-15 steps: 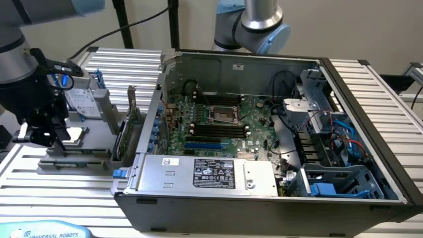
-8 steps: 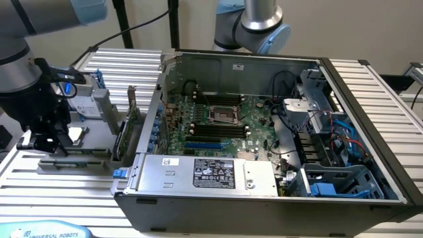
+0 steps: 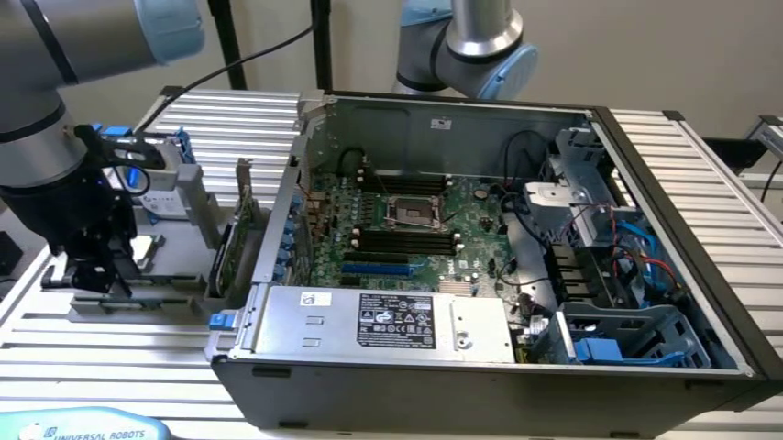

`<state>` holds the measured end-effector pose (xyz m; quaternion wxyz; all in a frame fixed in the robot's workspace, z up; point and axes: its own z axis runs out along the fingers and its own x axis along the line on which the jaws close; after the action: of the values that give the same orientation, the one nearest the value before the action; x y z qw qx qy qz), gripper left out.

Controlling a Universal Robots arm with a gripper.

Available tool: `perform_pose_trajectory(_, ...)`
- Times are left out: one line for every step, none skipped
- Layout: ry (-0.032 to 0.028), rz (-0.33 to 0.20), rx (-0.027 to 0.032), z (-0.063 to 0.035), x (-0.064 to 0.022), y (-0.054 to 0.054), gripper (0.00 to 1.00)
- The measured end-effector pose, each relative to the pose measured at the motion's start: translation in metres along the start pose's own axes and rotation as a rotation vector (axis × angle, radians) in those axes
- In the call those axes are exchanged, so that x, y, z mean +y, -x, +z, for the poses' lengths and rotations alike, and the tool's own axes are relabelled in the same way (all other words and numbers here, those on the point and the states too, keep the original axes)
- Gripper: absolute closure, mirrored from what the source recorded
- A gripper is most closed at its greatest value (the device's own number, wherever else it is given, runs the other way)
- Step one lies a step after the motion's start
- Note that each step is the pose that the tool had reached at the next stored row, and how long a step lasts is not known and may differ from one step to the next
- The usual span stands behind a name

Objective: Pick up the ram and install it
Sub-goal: 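Pick up the ram and move it above insertion slot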

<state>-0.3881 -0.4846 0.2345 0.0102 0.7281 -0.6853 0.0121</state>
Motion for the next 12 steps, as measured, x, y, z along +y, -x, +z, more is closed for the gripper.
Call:
perform_pose_trajectory(0.0,0.0,0.0,0.0018,0.0,0.0,0.64)
perform_pose_trajectory(0.0001,0.0,0.0,0.0036,-0.0001,0.0,0.64)
perform_pose_trajectory(0.0,0.0,0.0,0.0055,-0.0002,-0.001,0.64)
perform_pose_trajectory(0.0,0.0,0.0,0.0074,-0.0002,-0.001,0.64)
perform_pose_trajectory(-0.0001,0.0,0.0,0.0092,-0.0003,-0.001,0.64)
perform_pose_trajectory(0.0,0.0,0.0,0.0111,-0.0003,-0.001,0.64)
perform_pose_trajectory(0.0,0.0,0.0,0.0128,-0.0004,-0.001,0.64)
perform_pose_trajectory(0.0001,0.0,0.0,0.0146,-0.0004,-0.001,0.64)
perform_pose_trajectory(0.0,0.0,0.0,0.0164,-0.0004,-0.001,0.64)
perform_pose_trajectory(-0.0001,0.0,-0.0001,0.0183,-0.0005,-0.001,0.64)
perform_pose_trajectory(0.0,0.0,0.0,0.02,-0.0005,-0.001,0.64)
perform_pose_trajectory(0.0001,0.0,-0.0001,0.0218,-0.0005,-0.001,0.64)
